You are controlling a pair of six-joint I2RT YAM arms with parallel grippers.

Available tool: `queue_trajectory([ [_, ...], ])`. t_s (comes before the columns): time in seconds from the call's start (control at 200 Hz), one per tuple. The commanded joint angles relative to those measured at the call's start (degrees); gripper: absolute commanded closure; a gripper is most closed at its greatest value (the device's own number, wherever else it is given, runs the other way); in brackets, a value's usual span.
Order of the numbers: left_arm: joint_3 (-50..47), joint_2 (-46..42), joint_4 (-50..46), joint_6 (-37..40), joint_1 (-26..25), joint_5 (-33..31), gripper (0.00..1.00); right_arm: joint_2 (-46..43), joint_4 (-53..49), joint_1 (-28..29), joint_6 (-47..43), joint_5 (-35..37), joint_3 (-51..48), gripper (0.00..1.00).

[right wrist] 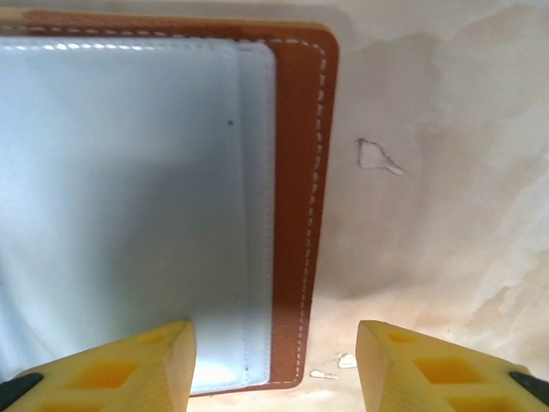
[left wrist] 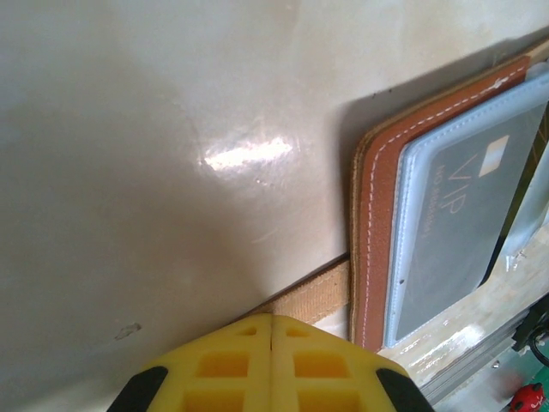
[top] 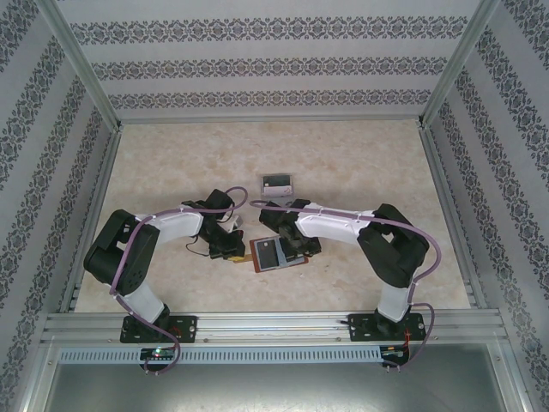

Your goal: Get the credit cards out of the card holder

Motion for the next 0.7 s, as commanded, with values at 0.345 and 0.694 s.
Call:
queue_trajectory([
  [0.345,5.5,-1.9,-5.0,0.1,-2.0,-2.3,0.96,-7.5,2.6,-1.0,-0.7,-3.7,-0.3,0.50],
  [0.694,6.6,-0.1,0.9,-5.2,-6.1,0.2,1.00,-9.8,14.5,-2.6,2.2,-16.4,-3.9,0.72],
])
